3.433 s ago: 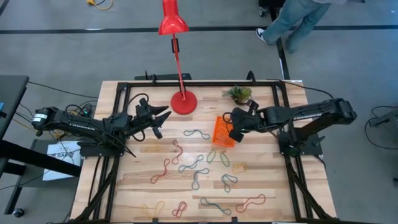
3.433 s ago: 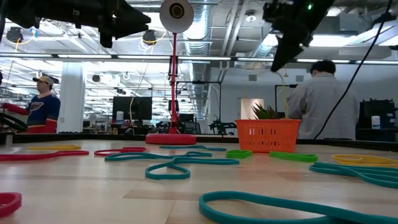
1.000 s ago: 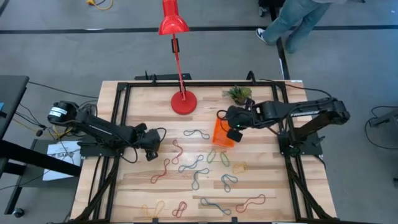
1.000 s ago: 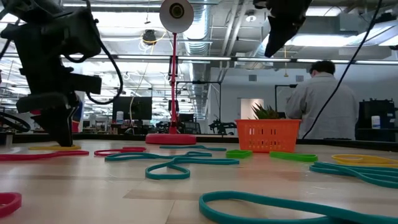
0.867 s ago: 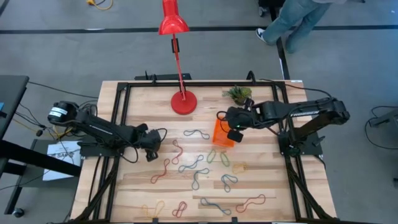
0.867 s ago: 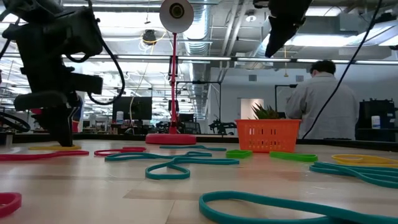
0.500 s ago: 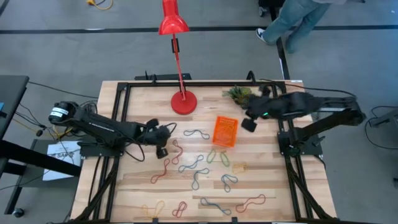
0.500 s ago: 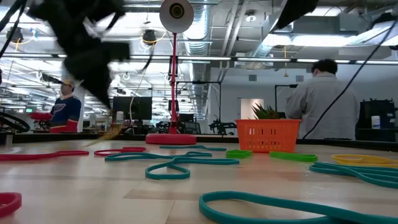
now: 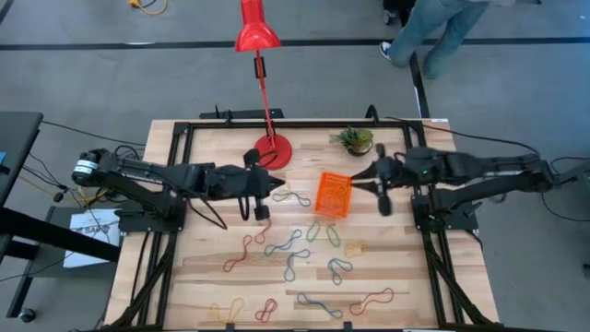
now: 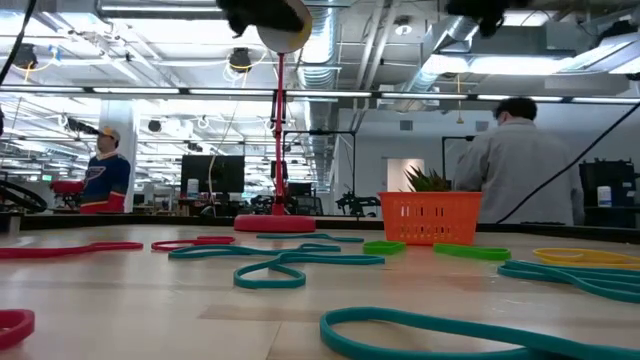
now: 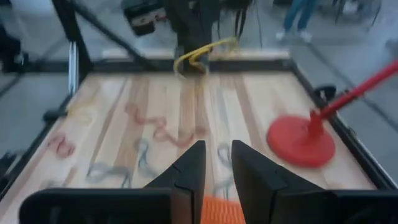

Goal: Pick and place items into bin
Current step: Put the left yellow rubberband into the orange basket

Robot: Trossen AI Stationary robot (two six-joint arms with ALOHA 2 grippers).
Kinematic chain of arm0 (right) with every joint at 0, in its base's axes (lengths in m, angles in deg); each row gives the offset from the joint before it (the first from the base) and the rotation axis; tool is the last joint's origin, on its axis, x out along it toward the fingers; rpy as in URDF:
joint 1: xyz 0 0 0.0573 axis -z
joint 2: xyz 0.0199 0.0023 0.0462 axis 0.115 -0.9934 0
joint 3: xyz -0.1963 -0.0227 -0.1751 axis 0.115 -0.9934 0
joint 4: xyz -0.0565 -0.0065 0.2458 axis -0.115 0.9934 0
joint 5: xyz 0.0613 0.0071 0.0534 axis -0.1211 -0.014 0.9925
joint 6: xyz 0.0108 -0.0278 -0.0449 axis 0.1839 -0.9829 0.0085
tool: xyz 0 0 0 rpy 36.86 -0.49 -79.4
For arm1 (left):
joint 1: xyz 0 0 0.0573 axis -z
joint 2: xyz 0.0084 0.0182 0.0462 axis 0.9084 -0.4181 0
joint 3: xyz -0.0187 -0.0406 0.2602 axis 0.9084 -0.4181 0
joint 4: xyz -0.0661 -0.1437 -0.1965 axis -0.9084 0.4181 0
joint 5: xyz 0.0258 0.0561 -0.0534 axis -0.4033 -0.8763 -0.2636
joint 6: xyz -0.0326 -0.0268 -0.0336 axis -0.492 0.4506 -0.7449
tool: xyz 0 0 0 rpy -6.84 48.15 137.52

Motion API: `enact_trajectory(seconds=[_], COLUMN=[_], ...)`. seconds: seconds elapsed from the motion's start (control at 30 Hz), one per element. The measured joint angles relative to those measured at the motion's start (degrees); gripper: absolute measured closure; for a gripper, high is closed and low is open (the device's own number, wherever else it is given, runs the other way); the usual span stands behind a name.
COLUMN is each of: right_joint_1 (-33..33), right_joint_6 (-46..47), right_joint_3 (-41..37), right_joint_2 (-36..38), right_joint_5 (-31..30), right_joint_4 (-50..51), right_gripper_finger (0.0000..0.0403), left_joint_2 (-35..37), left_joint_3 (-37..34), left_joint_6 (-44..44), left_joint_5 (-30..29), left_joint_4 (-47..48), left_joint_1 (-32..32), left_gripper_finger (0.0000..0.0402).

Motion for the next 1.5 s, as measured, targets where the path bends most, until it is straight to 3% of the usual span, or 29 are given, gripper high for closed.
enact_trajectory(seconds=[0.17,0.3,0.53,0.73,1.37,1.5], right_joint_1=[0.49,0.49,0.49,0.49,3.15,3.11], right_joint_6=[-0.39,-0.26,2.56,5.77,6.39,6.39], right_joint_3=[-12.14,-15.16,-15.18,-15.19,-13.06,-13.01], right_joint_2=[-3.32,-8.59,-18.91,-24.39,-26.34,-26.34], right_joint_5=[0.00,0.00,-0.07,0.00,-0.20,-0.21], right_joint_4=[-25.88,-38.70,-42.89,-49.31,-52.96,-51.03], right_gripper_finger=[0.0332,0.0332,0.0332,0.0332,0.0332,0.0350], left_joint_2=[-3.59,-7.80,-13.51,-14.74,-14.71,-14.70], left_joint_3=[0.02,-0.04,-0.04,-0.02,-0.02,-0.02], left_joint_6=[-0.25,0.06,4.19,5.27,6.99,7.33], left_joint_5=[1.23,0.59,-0.99,-1.67,0.80,0.71], left_joint_4=[-5.20,-8.19,-18.89,-20.98,-20.88,-21.37], left_joint_1=[-0.65,-0.62,-0.65,-1.45,-2.51,-2.53], left_gripper_finger=[0.0401,0.0401,0.0401,0.0401,0.0401,0.0401])
